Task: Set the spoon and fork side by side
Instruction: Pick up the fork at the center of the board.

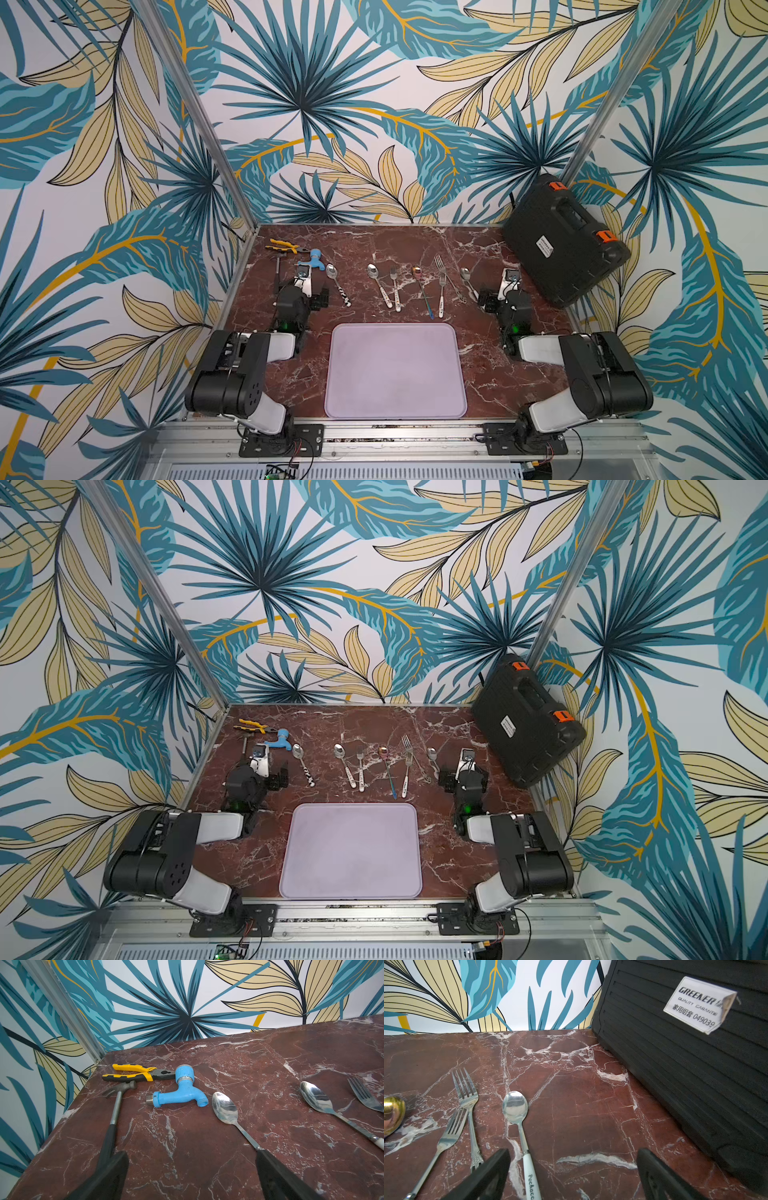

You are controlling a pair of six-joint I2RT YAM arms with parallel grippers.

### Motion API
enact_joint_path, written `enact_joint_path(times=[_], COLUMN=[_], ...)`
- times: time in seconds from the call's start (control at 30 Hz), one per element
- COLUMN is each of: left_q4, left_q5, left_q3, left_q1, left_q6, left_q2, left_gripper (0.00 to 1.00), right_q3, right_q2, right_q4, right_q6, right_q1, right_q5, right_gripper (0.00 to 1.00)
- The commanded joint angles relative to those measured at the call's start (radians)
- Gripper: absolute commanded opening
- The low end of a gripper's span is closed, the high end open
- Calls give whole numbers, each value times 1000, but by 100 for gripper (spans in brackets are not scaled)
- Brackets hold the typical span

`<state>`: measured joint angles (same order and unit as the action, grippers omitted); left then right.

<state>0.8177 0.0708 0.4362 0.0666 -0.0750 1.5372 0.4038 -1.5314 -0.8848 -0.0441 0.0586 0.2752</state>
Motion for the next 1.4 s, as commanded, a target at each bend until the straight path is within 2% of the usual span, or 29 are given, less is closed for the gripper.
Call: enact_joint_path(times=[0.0, 0.23, 0.33, 0.4, 0.5, 0.57, 0.63, 0.67, 0.73, 0.8, 0.83, 0.93, 1.03, 1.2, 1.37], left_q4=[-9, -3, -56, -147, -334, -492, -631, -723, -918, -957, -976, -1033, -1085, -1092, -1147], left_q5=[-2, 12, 88, 98, 127, 183, 215, 262, 360, 182, 131, 15, -88, -172, -151], left_q3=[-25, -26, -17, 8, 80, 157, 229, 263, 321, 346, 360, 407, 442, 434, 452], left_q1=[0, 1, 4, 5, 6, 4, 0, -4, -24, -88, -104, -111, -107, -94, -16], left_q6=[-6, -1, 24, 25, 57, 161, 266, 365, 630, 659, 679, 677, 676, 695, 676], left_q2=[-21, -21, -65, -127, -232, -291, -330, -346, -359, -349, -343, -313, -276, -232, -192], left_gripper=[100, 100, 100, 100, 100, 100, 100, 100, 100, 100, 100, 100, 100, 100, 100], right_q3=[-11, -3, 88, 151, 272, 384, 464, 503, 542, 572, 584, 638, 698, 735, 768], right_q2=[22, 47, 155, 208, 261, 261, 250, 241, 231, 229, 228, 206, 163, 97, -5], right_q4=[2, 21, 282, 423, 652, 827, 974, 1045, 1083, 1133, 1148, 1227, 1332, 1395, 1400], right_q6=[7, 6, -21, -29, -156, -239, -374, -409, -376, -365, -356, -316, -300, -310, -362], right_q1=[-3, -2, -2, -2, -3, -3, -4, -9, -17, -14, -9, 28, 90, 215, 331], right_q5=[-7, 12, 53, 15, -34, -70, -50, -56, -177, -253, -280, -326, -321, -294, -274], right_gripper=[100, 100, 99, 99, 100, 100, 99, 100, 99, 99, 99, 96, 91, 89, 85])
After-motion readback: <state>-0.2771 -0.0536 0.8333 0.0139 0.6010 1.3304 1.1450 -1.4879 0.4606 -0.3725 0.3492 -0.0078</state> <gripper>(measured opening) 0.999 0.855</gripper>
